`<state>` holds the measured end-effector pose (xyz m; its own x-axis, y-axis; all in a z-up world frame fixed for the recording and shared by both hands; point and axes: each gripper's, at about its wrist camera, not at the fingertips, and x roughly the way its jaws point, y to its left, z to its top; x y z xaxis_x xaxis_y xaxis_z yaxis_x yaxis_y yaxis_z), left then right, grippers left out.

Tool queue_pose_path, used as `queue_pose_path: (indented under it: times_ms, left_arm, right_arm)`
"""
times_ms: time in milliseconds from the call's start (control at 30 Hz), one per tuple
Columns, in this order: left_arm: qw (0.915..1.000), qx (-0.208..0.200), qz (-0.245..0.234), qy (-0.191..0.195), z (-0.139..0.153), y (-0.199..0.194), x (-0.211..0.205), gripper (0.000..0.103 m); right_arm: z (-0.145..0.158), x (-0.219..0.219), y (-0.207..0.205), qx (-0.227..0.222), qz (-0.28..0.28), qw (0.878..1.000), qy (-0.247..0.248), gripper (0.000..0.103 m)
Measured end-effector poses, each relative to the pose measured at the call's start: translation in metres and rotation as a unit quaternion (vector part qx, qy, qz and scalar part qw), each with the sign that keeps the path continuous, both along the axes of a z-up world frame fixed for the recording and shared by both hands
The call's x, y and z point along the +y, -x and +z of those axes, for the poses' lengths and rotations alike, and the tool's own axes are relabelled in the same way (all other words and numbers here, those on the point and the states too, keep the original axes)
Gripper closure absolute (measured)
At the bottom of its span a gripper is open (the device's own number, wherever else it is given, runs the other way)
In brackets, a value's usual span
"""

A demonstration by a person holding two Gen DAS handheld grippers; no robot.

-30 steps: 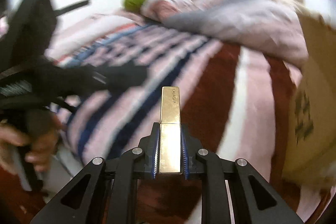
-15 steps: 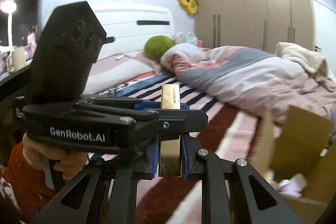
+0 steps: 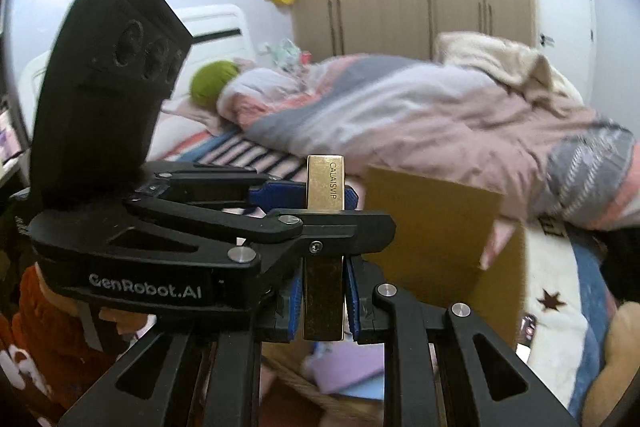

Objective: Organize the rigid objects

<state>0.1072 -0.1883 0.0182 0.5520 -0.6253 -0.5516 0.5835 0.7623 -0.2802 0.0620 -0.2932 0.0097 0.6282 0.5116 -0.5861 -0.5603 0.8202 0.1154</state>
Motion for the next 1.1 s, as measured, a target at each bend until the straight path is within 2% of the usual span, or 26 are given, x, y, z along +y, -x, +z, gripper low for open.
queue_pose_path:
  times_ms: [67, 100, 133, 167, 200, 233, 400, 500, 633, 800, 900, 933, 1100]
  left_arm:
    - [0.9999, 0.007, 0.001, -0.014, -0.003, -0.006, -0.01, 0.069]
    - [0.9997, 0.009, 0.004, -0.021, -0.004, -0.008, -0.013, 0.061]
    - [0.9996, 0.008, 0.008, -0.026, -0.004, -0.009, -0.016, 0.054]
    - [0.9995, 0.005, 0.014, -0.028, -0.004, -0.009, -0.017, 0.036]
    - [0.9993, -0.003, 0.021, -0.031, -0.003, -0.007, -0.017, 0.021]
    - [0.999, -0.01, 0.027, -0.034, -0.002, -0.005, -0.017, 0.018]
    - [0.9969, -0.037, 0.05, -0.048, 0.009, 0.01, -0.007, 0.015]
    - [0.9931, -0.065, 0.081, -0.054, 0.021, 0.025, 0.005, 0.002]
    - [0.9855, -0.101, 0.126, -0.054, 0.036, 0.051, 0.028, 0.001]
    - [0.9686, -0.127, 0.202, -0.067, 0.045, 0.08, 0.062, 0.001]
    - [0.9505, -0.151, 0.265, -0.059, 0.043, 0.097, 0.086, 0.0]
    - [0.9479, -0.148, 0.275, -0.061, 0.041, 0.099, 0.093, 0.0]
    - [0.9477, -0.111, 0.294, -0.056, 0.026, 0.098, 0.123, 0.0]
  right_arm:
    - [-0.005, -0.008, -0.009, 0.017, -0.007, 1.0, 0.002, 0.089]
    - [-0.007, -0.015, -0.012, 0.023, -0.015, 1.0, 0.001, 0.088]
    - [-0.008, -0.02, -0.017, 0.03, -0.021, 0.999, 0.002, 0.082]
    - [-0.01, -0.024, -0.02, 0.036, -0.025, 0.999, 0.003, 0.076]
    - [-0.01, -0.028, -0.021, 0.036, -0.027, 0.999, 0.002, 0.064]
    - [-0.01, -0.03, -0.02, 0.032, -0.029, 0.999, 0.001, 0.056]
    - [-0.005, -0.035, -0.01, 0.022, -0.032, 0.999, -0.004, 0.04]
    - [0.002, -0.031, -0.002, 0.009, -0.029, 1.0, -0.003, 0.03]
    - [0.015, -0.017, 0.013, -0.033, -0.014, 0.999, 0.002, 0.007]
    - [0.03, 0.004, 0.033, -0.079, 0.016, 0.997, 0.007, 0.0]
    - [0.033, 0.015, 0.038, -0.089, 0.038, 0.995, 0.001, 0.0]
    - [0.034, 0.017, 0.04, -0.089, 0.041, 0.995, -0.002, 0.0]
    - [0.034, 0.03, 0.043, -0.09, 0.052, 0.994, -0.017, 0.0]
